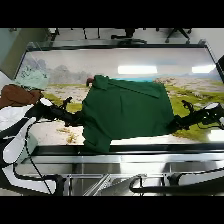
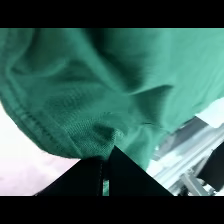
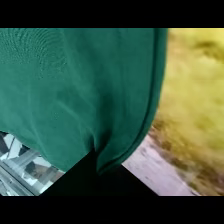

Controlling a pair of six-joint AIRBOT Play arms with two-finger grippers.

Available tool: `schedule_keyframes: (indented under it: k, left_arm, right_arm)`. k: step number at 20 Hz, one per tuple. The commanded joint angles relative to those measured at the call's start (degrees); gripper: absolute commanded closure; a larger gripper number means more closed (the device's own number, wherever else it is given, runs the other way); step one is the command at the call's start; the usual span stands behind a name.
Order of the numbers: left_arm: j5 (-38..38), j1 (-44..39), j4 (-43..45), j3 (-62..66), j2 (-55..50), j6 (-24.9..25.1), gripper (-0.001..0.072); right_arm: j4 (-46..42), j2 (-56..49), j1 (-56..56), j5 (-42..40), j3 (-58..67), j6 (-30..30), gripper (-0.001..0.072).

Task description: Fold the shirts.

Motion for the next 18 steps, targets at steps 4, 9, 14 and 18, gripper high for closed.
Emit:
schedule_keyframes:
  k: [4,9,14,18]
  left_arm:
    - [-9.9,0.22,-7.76,13.51,11.39,2.14,0.0694]
    - [-7.17,0.28,-9.66,38.64,29.27,1.55,0.0694]
    - [-1.44,0.28,5.09,60.28,41.4,-6.38,0.0694]
    - [-1.57,0.26,21.29,54.73,49.33,-9.94,0.0694]
  right_arm:
    - [17.77,14.01,-0.55,4.98,18.99,1.36,0.0692]
    - [32.11,27.98,-4.13,-4.68,39.89,1.29,0.0692]
    - [24.79,41.07,-4.42,-17.35,46.6,1.33,0.0692]
    - [17.49,44.09,-4.39,-18.6,46.36,2.43,0.0692]
